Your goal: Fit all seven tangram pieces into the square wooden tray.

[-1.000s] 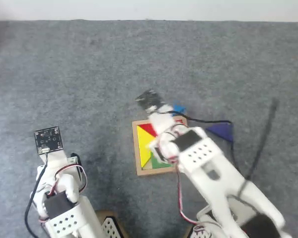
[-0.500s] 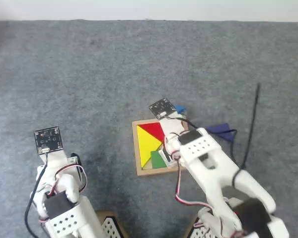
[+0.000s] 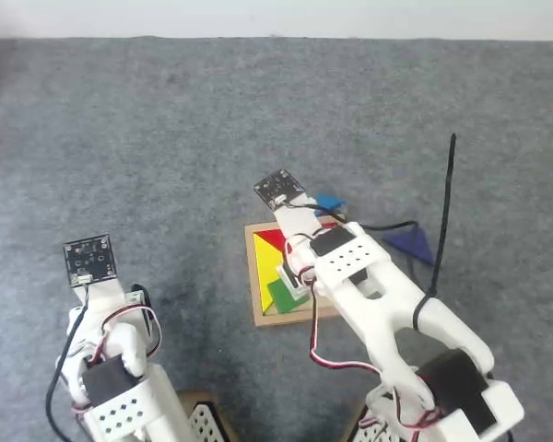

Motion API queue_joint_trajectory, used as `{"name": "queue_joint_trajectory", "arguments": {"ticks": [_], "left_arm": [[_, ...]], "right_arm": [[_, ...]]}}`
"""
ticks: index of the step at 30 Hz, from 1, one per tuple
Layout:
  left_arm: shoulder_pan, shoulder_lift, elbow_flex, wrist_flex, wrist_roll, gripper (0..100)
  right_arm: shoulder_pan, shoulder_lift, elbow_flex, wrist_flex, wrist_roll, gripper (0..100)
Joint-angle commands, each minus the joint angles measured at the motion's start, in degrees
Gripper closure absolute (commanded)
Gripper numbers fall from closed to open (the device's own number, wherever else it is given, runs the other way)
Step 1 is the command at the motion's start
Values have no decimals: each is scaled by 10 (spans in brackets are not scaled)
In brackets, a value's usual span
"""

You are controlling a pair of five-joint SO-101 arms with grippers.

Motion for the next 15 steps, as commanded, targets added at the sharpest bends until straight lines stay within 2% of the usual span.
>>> {"name": "queue_joint_trajectory", "arguments": {"ticks": [1,7,15], "left_arm": [[-4,-11,-2,3,4,833],[-4,-11,-2,3,4,833],[-4,-11,-2,3,4,833]], "right_arm": [[-15,-1,-34,-8,23,753],[-32,-23,-30,-5,21,753],[-111,-194,47,-9,8,753]]}}
